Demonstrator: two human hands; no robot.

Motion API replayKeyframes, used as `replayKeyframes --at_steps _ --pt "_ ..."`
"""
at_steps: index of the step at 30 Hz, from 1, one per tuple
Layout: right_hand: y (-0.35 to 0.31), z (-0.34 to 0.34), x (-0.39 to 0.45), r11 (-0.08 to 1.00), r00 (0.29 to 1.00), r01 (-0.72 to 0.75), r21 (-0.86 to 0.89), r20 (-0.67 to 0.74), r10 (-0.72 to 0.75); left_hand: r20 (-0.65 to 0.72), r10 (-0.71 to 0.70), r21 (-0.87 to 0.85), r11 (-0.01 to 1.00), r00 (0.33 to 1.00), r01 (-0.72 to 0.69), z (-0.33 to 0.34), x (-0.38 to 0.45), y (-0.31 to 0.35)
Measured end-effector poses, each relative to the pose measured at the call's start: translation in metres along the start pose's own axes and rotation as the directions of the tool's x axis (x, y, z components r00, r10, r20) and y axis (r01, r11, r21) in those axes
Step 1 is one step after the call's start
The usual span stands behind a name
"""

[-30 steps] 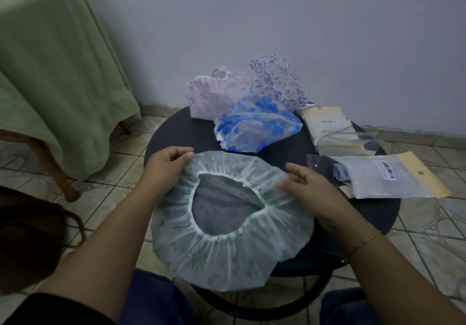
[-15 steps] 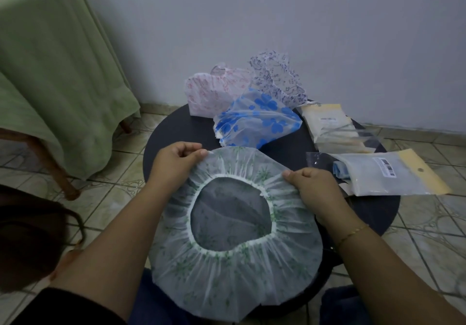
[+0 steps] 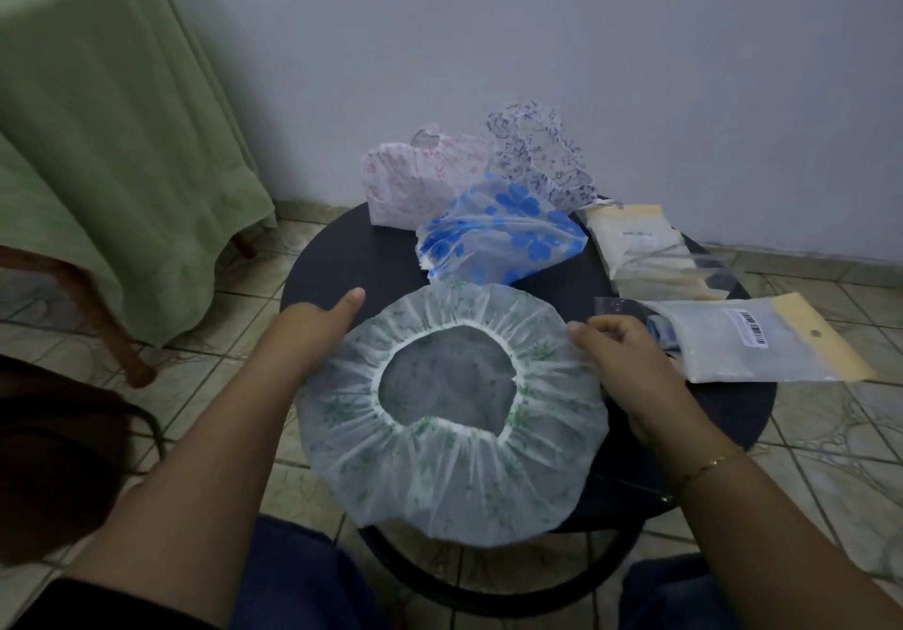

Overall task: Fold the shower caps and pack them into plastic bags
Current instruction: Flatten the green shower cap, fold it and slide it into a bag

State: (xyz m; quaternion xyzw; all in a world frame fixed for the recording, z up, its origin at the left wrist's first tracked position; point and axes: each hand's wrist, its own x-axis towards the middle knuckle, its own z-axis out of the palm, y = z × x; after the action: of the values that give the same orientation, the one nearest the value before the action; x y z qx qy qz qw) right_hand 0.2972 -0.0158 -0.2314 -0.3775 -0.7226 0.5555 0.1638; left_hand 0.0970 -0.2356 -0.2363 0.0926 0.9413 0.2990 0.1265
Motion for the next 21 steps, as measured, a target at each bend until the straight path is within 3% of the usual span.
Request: replayKeyframes --at_steps 8,21 --pt "0.002 0.006 -0.003 0.979 0.993 0.107 -0.174 -0.025 -0.113 0.031 0.092 -0.043 0.995 0.995 -0.091 0.012 -0.008 0.009" --pt "0.007 0.001 0.006 0.997 0.991 0.056 -0.054 -0.121 -0.062 -0.177 0.091 -0.178 0.976 0.98 -0.123 -0.002 -0.006 0.008"
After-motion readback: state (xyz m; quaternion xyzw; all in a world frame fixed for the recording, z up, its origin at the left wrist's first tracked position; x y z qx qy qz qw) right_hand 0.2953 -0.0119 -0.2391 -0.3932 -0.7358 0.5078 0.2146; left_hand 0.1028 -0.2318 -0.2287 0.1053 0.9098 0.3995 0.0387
